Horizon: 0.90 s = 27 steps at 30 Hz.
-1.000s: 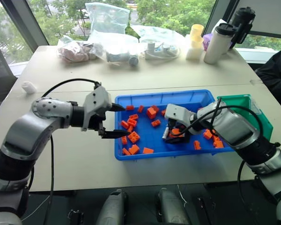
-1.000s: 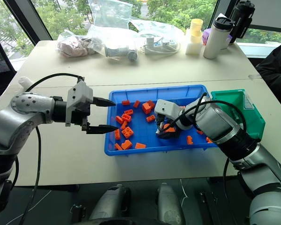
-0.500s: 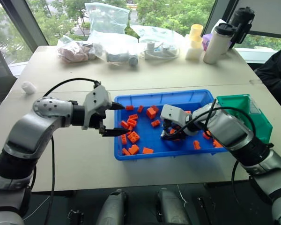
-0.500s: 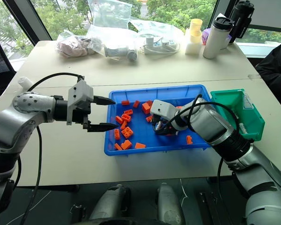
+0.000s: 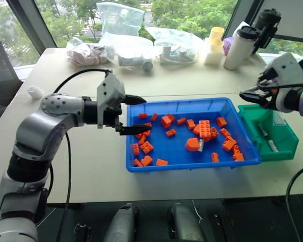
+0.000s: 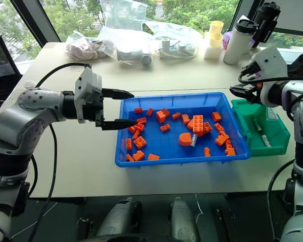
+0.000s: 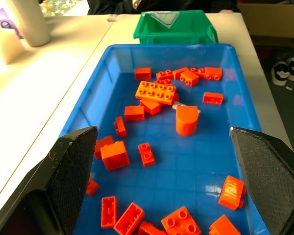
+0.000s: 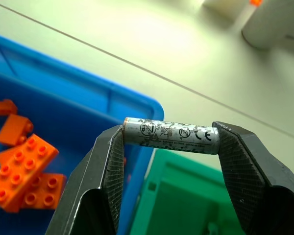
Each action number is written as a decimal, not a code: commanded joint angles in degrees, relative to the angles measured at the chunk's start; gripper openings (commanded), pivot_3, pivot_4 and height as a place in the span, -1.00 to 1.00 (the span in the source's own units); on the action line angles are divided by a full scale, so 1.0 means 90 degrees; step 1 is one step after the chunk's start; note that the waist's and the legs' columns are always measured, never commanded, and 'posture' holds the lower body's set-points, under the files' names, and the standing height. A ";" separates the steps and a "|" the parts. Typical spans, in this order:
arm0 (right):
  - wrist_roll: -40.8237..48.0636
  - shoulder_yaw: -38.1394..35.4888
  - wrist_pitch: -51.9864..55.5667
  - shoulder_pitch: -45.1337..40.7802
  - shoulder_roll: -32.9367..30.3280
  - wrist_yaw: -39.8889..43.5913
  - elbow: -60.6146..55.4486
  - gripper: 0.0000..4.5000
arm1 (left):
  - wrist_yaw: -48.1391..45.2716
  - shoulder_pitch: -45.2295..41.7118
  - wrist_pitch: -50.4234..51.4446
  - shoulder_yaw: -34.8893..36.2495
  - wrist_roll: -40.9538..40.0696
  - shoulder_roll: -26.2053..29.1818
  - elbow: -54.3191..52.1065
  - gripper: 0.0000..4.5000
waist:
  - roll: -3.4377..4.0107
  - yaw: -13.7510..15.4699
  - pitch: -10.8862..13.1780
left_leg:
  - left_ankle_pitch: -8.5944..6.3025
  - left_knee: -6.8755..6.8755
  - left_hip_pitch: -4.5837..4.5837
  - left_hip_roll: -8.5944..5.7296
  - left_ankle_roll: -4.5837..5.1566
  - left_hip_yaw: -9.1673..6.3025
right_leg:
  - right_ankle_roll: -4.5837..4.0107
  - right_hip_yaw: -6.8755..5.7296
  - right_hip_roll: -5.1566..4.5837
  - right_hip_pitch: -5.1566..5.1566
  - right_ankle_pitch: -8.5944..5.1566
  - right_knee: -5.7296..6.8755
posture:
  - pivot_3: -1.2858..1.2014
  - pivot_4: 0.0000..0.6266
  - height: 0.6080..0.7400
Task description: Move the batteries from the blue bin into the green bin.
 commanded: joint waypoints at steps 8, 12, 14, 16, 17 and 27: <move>0.0070 -0.0958 -0.0026 0.1219 -0.0116 -0.0636 -0.0299 -0.03 | -0.0049 -0.0601 -0.0893 -0.0345 0.0455 -0.0945 0.0809 1.00 | 0.0004 -0.0091 -0.0002 | 0.0000 0.0000 0.0004 0.0004 0.0000 0.0001 | 0.0000 0.0004 0.0007 -0.0001 0.0000 0.0007 | 0.03 -0.52 1.00; 0.0183 -0.0980 -0.0019 0.1353 -0.0150 -0.0706 -0.0252 0.43 | -0.0095 -0.0556 -0.0912 -0.0326 0.0460 -0.0980 0.0833 1.00 | 0.0003 -0.0069 -0.0002 | 0.0000 0.0001 0.0004 0.0003 0.0000 0.0001 | 0.0000 0.0005 0.0006 -0.0001 0.0000 0.0006 | 0.03 -0.52 1.00; 0.0210 -0.0939 -0.0074 0.1390 -0.0217 -0.0705 -0.0196 0.82 | -0.0112 -0.0529 -0.0931 -0.0325 0.0488 -0.0974 0.0843 1.00 | 0.0003 -0.0064 -0.0002 | 0.0000 0.0001 0.0003 0.0003 0.0000 0.0001 | 0.0000 0.0005 0.0006 -0.0001 0.0000 0.0006 | 0.03 -0.52 1.00; 0.0227 -0.0920 -0.0105 0.1329 -0.0254 -0.0732 -0.0124 0.98 | -0.0119 -0.0497 -0.0925 -0.0316 0.0508 -0.0952 0.0838 1.00 | 0.0003 -0.0061 -0.0002 | 0.0001 0.0002 0.0003 0.0002 0.0000 0.0001 | 0.0000 0.0005 0.0006 0.0000 0.0000 0.0005 | 0.03 -0.52 1.00; 0.0230 -0.0904 -0.0139 0.1309 -0.0288 -0.0735 -0.0104 0.98 | -0.0119 -0.0486 -0.0923 -0.0308 0.0518 -0.0940 0.0838 1.00 | 0.0003 -0.0060 -0.0002 | 0.0000 0.0002 0.0003 0.0002 0.0000 0.0001 | 0.0001 0.0005 0.0005 0.0000 0.0000 0.0005 | 0.03 -0.52 1.00; 0.1467 -0.0598 -0.1295 0.1010 -0.0743 0.1022 -0.0928 0.98 | -0.0719 -0.0238 -0.0541 -0.0277 0.0276 -0.0181 0.0498 1.00 | 0.0006 -0.0092 -0.0001 | 0.0000 -0.0001 0.0005 0.0013 0.0000 -0.0003 | 0.0000 0.0004 0.0019 -0.0001 0.0000 0.0004 | 0.03 -0.52 1.00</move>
